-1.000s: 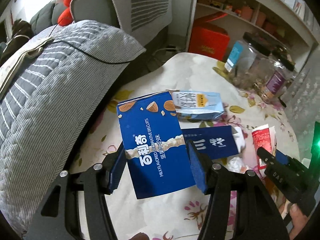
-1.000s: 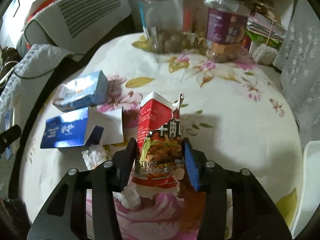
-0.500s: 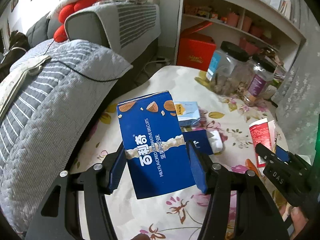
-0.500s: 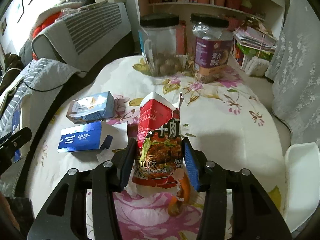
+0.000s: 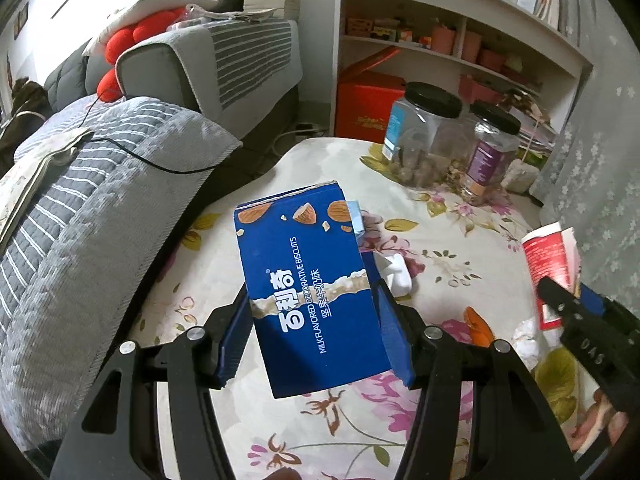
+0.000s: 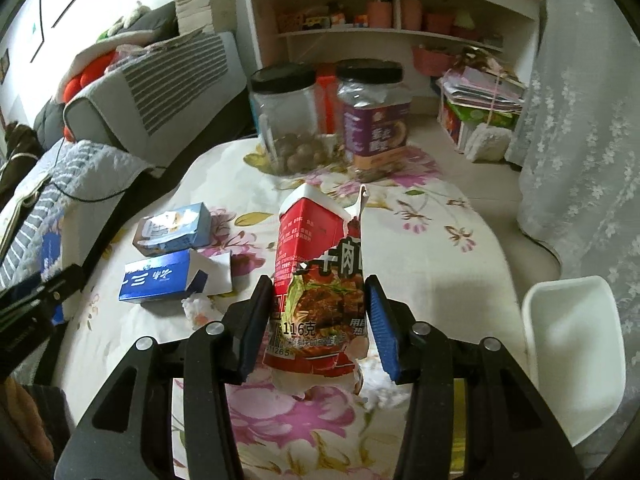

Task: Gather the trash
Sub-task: 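Carry the biscuit box and snack bag in both grippers over the white bin, then open the right gripper to drop the snack bag while the left drops the biscuit box into the bin, then move both grippers back over the table toward the tissue and orange peel, then grasp the crumpled white tissue with the left gripper while the right grasps an orange peel, then carry the tissue and orange peel in both grippers to the white bin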

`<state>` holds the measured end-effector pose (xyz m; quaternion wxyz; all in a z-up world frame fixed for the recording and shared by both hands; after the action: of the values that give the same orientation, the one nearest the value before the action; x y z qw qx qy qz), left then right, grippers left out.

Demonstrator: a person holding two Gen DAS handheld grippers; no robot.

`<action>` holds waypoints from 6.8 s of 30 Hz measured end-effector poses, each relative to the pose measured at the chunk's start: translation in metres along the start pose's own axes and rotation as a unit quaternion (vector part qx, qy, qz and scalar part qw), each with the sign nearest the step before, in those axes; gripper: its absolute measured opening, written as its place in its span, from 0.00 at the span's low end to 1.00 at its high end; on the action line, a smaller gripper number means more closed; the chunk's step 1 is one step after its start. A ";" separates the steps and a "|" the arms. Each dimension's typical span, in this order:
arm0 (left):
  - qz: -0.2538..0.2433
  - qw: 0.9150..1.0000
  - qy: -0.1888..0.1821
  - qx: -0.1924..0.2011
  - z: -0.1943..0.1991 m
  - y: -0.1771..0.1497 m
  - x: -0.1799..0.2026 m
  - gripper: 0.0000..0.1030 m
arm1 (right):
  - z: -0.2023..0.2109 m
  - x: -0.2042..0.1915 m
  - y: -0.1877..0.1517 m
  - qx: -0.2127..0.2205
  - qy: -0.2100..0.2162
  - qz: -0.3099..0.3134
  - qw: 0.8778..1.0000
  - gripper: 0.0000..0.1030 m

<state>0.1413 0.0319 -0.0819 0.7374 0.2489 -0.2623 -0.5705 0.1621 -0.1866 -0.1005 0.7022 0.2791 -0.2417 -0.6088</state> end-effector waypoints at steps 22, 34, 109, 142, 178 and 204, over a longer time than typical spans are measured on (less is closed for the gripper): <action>-0.073 0.996 -0.047 0.020 0.029 -0.026 0.078 0.56 | 0.056 0.090 -0.018 0.032 -0.054 -0.057 0.996 0.44; -0.111 0.991 -0.073 0.012 0.034 -0.048 0.120 0.56 | 0.078 0.143 -0.033 0.036 -0.087 -0.095 0.991 0.44; -0.205 0.970 -0.133 0.015 0.061 -0.082 0.296 0.84 | 0.145 0.259 -0.095 0.015 -0.297 -0.173 0.939 0.93; -0.004 0.988 0.061 -0.139 -0.131 -0.057 0.071 0.82 | 0.022 0.122 -0.053 -0.064 -0.204 -0.046 0.976 0.93; -0.025 0.994 -0.013 -0.104 -0.066 -0.023 -0.009 0.43 | -0.096 -0.038 -0.056 -0.143 0.007 0.090 0.986 0.20; -0.025 0.999 -0.042 0.021 0.003 0.006 0.031 0.43 | 0.012 -0.012 0.014 0.051 -0.055 0.045 0.996 0.17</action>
<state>0.1497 0.0027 -0.0727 0.7056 0.2469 -0.2986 -0.5933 0.1626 -0.1749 -0.0817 0.6995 0.2688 -0.3230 -0.5780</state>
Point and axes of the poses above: each gripper's, at about its wrist camera, not at the fingertips, and z roughly against the way its jaws point, x to its right, y to its top, the point moved 7 cm from there along -z, roughly the way its jaws point, and after that the axes turned 8 degrees about z, right-handed, at the moved point
